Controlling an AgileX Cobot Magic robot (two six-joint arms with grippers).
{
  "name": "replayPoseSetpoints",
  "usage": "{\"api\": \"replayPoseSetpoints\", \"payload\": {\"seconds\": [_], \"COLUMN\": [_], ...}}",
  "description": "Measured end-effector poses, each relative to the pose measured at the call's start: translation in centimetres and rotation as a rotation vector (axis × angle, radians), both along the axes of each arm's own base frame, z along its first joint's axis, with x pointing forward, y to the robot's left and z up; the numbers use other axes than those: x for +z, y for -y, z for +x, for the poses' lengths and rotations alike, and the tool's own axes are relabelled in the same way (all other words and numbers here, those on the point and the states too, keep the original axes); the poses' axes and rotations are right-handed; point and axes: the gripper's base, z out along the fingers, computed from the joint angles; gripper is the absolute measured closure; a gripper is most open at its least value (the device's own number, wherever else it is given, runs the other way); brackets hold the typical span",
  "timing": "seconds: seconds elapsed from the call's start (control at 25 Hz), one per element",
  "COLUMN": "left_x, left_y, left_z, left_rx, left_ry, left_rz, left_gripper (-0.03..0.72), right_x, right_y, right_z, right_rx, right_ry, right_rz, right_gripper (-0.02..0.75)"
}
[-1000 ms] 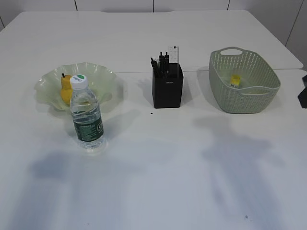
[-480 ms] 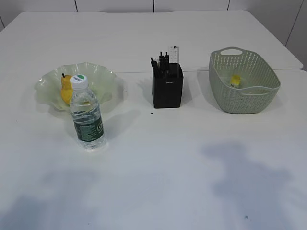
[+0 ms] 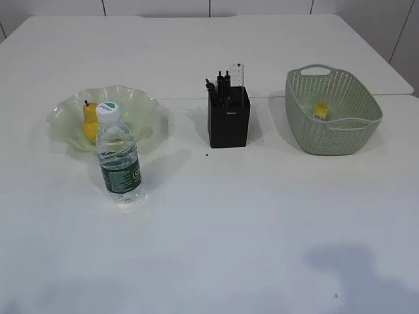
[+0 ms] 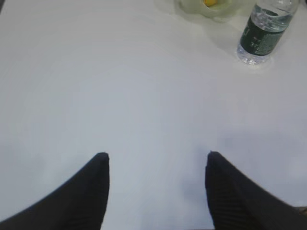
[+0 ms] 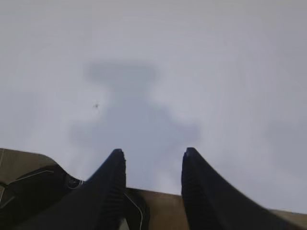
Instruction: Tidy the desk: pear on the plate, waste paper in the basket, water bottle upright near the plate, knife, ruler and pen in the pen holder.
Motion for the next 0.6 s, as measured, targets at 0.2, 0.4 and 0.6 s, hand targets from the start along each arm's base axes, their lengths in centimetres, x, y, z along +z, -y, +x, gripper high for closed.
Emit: {"api": "replayPoseSetpoints", "payload": {"seconds": [0.2,0.4,0.6], "left_x": [-0.4,-0.8,-1.0], "left_y": [-0.1,-0.2,-0.2], "left_z": [-2.4,-3.9,-4.5], "left_rx": [0.011,0.019,0.019], "left_ry": [0.053,0.084,0.102], "left_rz": [0.015,0.023,0.023], "left_gripper": [0.241,0.241,0.241], "right_x": [-0.7,-0.3,-0.4], "right_y": [0.2,0.5,0.8], "right_z": [-2.4,-5.8,-9.6], "right_rx": [-0.032,-0.046,-0.053], "right_ry": [0.030,0.109,0.227], "right_rz": [0.026,0.046,0.069], "right_gripper": [0.445,0.445,0.445]}}
